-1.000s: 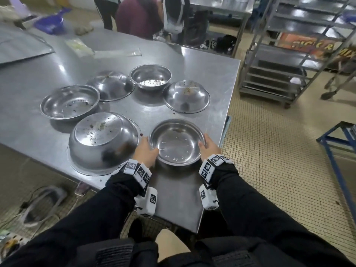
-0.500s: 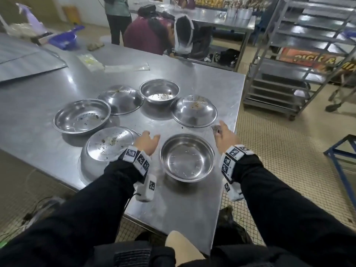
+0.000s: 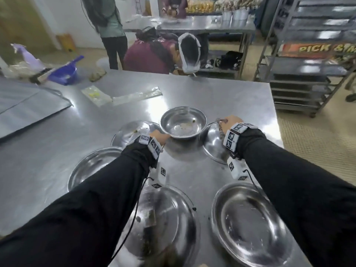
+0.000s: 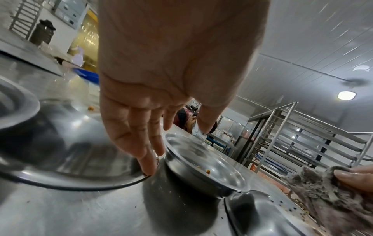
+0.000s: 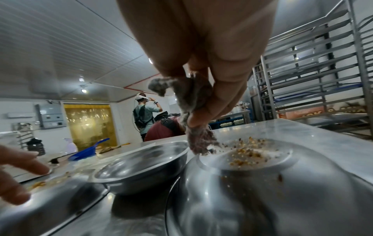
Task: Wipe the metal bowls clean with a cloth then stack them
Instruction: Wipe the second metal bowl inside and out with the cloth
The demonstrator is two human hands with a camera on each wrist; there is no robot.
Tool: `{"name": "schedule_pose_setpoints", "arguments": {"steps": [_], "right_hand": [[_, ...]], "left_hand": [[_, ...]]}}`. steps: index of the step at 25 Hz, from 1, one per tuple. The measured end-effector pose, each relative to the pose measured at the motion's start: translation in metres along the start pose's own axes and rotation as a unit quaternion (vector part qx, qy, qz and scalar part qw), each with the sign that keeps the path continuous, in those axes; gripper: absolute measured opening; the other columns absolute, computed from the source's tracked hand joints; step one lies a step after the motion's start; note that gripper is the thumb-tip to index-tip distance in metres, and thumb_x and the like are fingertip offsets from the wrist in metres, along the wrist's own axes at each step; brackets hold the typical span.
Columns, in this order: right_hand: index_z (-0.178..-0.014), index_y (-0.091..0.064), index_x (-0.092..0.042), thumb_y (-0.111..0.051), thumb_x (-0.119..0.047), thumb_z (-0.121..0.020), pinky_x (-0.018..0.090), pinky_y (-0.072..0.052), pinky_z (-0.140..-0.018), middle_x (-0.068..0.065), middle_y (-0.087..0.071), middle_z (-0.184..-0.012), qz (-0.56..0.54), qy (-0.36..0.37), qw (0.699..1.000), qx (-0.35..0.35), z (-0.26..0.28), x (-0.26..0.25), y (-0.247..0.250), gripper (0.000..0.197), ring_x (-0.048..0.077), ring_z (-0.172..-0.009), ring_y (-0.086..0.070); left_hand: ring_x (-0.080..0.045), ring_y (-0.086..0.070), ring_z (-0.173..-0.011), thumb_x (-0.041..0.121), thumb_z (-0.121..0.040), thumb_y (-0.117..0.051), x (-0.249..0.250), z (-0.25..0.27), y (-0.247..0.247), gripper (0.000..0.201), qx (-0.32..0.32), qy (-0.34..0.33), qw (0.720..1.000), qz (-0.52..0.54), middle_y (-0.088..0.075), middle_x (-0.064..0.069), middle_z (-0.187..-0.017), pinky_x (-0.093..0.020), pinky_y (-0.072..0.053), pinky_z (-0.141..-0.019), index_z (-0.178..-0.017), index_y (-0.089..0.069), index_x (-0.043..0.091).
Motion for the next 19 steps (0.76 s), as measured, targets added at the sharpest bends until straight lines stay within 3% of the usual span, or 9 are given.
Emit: {"name": "schedule_pose_setpoints", "arguments": {"steps": [3, 5, 7, 10, 13, 16, 19], "right_hand": [[-0.127, -0.057, -0.013, -0.045, -0.018, -0.098, 0.025, -0.042, -0.086, 0.010, -0.064, -0.114, -0.009, 0.000, 0.999, -0.042, -0.041, -0.013, -0.022, 0.032, 0.025, -0.100, -0.059], [-0.128, -0.057, -0.016, -0.047, -0.019, -0.098, 0.028, -0.044, -0.092, 0.008, -0.064, -0.120, -0.032, -0.016, 0.998, -0.042, -0.060, -0.018, -0.033, 0.032, 0.024, -0.101, -0.060], [-0.124, -0.061, -0.016, -0.049, -0.025, -0.097, 0.028, -0.044, -0.093, 0.008, -0.063, -0.123, -0.021, -0.037, 0.999, -0.016, -0.078, -0.026, -0.040, 0.031, 0.026, -0.106, -0.061], [-0.122, -0.060, -0.014, -0.047, -0.028, -0.097, 0.030, -0.043, -0.093, 0.010, -0.062, -0.122, 0.057, -0.029, 0.997, -0.048, -0.099, -0.032, -0.060, 0.032, 0.030, -0.109, -0.059], [-0.109, -0.063, -0.012, -0.049, -0.025, -0.093, 0.037, -0.050, -0.088, 0.009, -0.064, -0.110, 0.060, -0.036, 0.997, -0.045, -0.108, -0.034, -0.071, 0.025, 0.031, -0.101, -0.062], [-0.088, -0.058, -0.007, -0.050, -0.018, -0.094, 0.035, -0.050, -0.086, 0.010, -0.061, -0.092, -0.022, -0.076, 0.995, -0.053, -0.111, -0.042, -0.075, 0.015, 0.031, -0.095, -0.063], [-0.098, -0.057, -0.009, -0.049, -0.014, -0.095, 0.030, -0.043, -0.077, 0.007, -0.054, -0.089, -0.117, -0.102, 0.988, 0.024, -0.098, -0.044, -0.058, 0.010, 0.026, -0.087, -0.056]], "left_hand": [[-0.026, -0.063, -0.066, 0.041, -0.094, -0.055, -0.009, -0.039, -0.004, 0.048, -0.042, 0.045, 0.996, 0.063, -0.065, -0.015, -0.091, -0.023, -0.049, -0.046, -0.107, -0.060, -0.004], [-0.021, -0.061, -0.059, 0.043, -0.092, -0.058, -0.012, -0.056, -0.009, 0.047, -0.055, 0.055, 0.993, 0.088, -0.065, -0.013, -0.089, -0.019, -0.043, -0.037, -0.103, -0.060, -0.003], [-0.020, -0.058, -0.055, 0.040, -0.091, -0.061, -0.017, -0.078, -0.015, 0.038, -0.065, 0.065, 0.988, 0.126, -0.063, -0.010, -0.080, -0.019, -0.044, -0.040, -0.095, -0.060, 0.002], [-0.023, -0.061, -0.058, 0.033, -0.085, -0.068, -0.024, -0.102, -0.027, 0.032, -0.100, 0.079, 0.973, 0.191, -0.069, -0.010, -0.087, -0.025, -0.047, -0.051, -0.099, -0.061, 0.005], [-0.021, -0.064, -0.054, 0.014, -0.087, -0.057, -0.022, -0.105, -0.028, 0.013, -0.103, 0.084, 0.962, 0.239, -0.067, -0.007, -0.076, -0.022, -0.047, -0.048, -0.098, -0.057, 0.008], [-0.028, -0.063, -0.065, 0.016, -0.081, -0.056, -0.014, -0.102, -0.018, 0.034, -0.095, 0.058, 0.954, 0.277, -0.063, -0.010, -0.081, -0.032, -0.053, -0.055, -0.114, -0.051, 0.007], [-0.026, -0.063, -0.075, 0.015, -0.082, -0.052, 0.004, -0.084, -0.006, 0.042, -0.086, 0.026, 0.943, 0.320, -0.056, -0.005, -0.092, -0.028, -0.051, -0.053, -0.123, -0.041, 0.015]]}}
Point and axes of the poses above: each hand's wrist, its own z-axis away from the middle knuckle, its own y-axis out of the back of the hand, x = y × z, the point moved 5 cm from there along -z, towards the middle knuckle
